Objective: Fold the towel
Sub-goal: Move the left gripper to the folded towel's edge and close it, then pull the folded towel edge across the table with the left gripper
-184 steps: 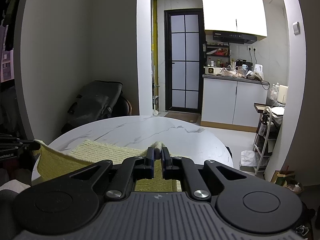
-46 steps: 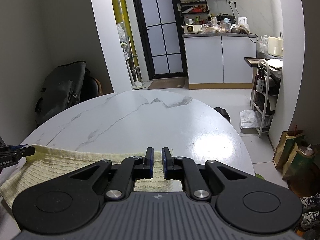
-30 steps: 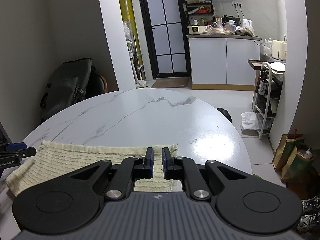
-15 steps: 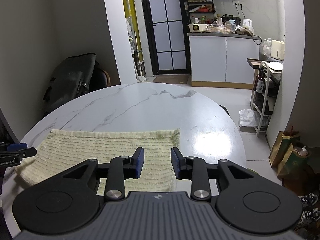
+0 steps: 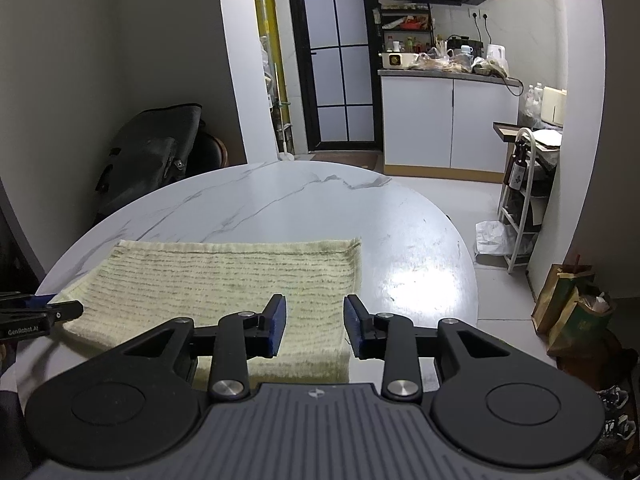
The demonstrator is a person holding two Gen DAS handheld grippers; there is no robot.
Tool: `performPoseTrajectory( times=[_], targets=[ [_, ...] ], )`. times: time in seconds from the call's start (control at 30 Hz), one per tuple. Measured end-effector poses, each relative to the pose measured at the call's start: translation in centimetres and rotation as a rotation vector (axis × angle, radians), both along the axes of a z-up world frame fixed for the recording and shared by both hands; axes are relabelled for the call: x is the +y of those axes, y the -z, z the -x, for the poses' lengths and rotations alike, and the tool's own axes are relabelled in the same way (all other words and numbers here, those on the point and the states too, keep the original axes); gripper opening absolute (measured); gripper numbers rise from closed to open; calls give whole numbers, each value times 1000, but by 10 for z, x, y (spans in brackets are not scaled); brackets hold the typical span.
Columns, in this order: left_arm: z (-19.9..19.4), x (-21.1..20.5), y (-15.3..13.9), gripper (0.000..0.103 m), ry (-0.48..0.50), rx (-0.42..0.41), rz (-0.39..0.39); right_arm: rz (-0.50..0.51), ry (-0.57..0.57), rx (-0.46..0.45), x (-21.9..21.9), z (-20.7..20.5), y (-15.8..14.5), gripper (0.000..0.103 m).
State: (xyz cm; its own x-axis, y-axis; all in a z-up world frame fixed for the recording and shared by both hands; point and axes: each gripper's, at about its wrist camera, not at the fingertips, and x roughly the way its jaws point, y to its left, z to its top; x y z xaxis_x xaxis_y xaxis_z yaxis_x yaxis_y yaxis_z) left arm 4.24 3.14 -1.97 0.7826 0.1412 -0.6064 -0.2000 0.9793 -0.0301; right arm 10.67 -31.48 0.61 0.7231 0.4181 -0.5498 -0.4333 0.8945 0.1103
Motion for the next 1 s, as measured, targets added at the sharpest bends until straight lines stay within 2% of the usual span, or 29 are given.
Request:
performPoseTrajectory(
  times=[0.17, 0.53, 1.0],
  targets=[
    [7, -8, 0, 26, 11, 0, -29, -2, 2, -2, -4, 10, 0, 36],
    [29, -22, 0, 26, 27, -10, -27, -7, -11, -12, -11, 37, 0, 36],
    [55, -55, 1, 26, 94, -21, -30, -26, -32, -19, -18, 73, 3, 36]
  ],
)
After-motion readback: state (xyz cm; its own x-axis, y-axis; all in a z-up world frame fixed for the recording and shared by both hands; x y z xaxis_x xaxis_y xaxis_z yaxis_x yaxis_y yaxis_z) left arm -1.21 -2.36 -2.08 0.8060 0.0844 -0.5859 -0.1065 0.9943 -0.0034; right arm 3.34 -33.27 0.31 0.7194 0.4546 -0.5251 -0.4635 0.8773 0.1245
